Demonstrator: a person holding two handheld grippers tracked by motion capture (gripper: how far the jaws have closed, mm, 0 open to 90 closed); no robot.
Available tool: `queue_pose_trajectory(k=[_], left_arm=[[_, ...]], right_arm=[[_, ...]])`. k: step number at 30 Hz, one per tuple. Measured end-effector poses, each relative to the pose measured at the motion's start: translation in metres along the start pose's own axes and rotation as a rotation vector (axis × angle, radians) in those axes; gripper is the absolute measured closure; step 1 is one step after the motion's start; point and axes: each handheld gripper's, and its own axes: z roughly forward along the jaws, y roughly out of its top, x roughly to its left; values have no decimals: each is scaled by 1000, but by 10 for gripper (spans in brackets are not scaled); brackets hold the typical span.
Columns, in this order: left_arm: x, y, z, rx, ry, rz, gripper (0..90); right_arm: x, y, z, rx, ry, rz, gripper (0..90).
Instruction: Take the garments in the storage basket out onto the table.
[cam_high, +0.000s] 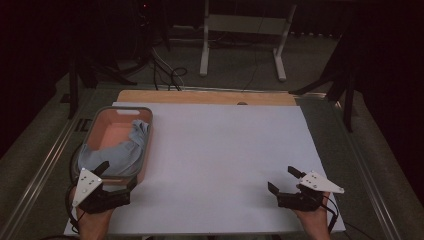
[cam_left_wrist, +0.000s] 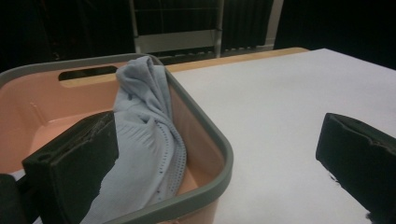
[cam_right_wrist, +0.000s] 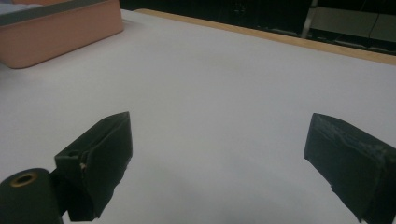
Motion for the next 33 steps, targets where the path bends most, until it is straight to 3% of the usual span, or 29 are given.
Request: queue_pose_trajectory(k=[11, 14, 22, 33], left_arm=[[4, 19, -6, -14, -16, 12, 2], [6, 23, -8, -3, -11, 21, 3], [13, 29, -9, 39, -23, -1, 2], [21, 43, -3, 79, -11, 34, 3]], right_arm=[[1, -1, 1, -1, -2, 10, 76], [1, -2, 1, 0, -6, 11, 76], [1, -2, 1, 4, -11, 11, 76], [1, -2, 1, 7, -11, 6, 76]])
